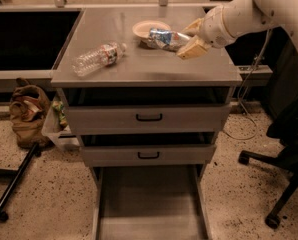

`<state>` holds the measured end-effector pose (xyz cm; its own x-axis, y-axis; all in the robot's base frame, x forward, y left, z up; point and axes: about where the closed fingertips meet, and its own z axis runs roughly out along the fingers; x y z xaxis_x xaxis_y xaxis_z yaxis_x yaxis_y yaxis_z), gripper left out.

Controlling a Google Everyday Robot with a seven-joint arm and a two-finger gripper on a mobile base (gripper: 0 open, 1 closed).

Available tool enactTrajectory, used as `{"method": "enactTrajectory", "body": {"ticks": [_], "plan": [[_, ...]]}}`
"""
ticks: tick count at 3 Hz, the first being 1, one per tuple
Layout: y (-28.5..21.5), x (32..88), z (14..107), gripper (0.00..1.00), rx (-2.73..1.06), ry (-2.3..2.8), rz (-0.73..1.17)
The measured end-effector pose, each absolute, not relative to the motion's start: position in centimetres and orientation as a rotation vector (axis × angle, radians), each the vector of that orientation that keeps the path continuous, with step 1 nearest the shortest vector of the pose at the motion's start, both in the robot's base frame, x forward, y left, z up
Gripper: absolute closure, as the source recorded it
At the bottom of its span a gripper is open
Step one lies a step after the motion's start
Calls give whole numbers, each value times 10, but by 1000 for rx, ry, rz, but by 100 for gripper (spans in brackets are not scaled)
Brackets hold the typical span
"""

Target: Pick redbull can from bottom drawer and place on counter

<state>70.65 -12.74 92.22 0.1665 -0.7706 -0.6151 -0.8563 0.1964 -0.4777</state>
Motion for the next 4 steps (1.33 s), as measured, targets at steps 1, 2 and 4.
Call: {"method": "enactTrajectory", "body": {"ticks": [1,2,4], "plan": [[-135,737,897,100,-1558,1710,153],[-139,751,869,100,-1563,1786,199],[-132,757,838,100,-1595,1843,274]]}}
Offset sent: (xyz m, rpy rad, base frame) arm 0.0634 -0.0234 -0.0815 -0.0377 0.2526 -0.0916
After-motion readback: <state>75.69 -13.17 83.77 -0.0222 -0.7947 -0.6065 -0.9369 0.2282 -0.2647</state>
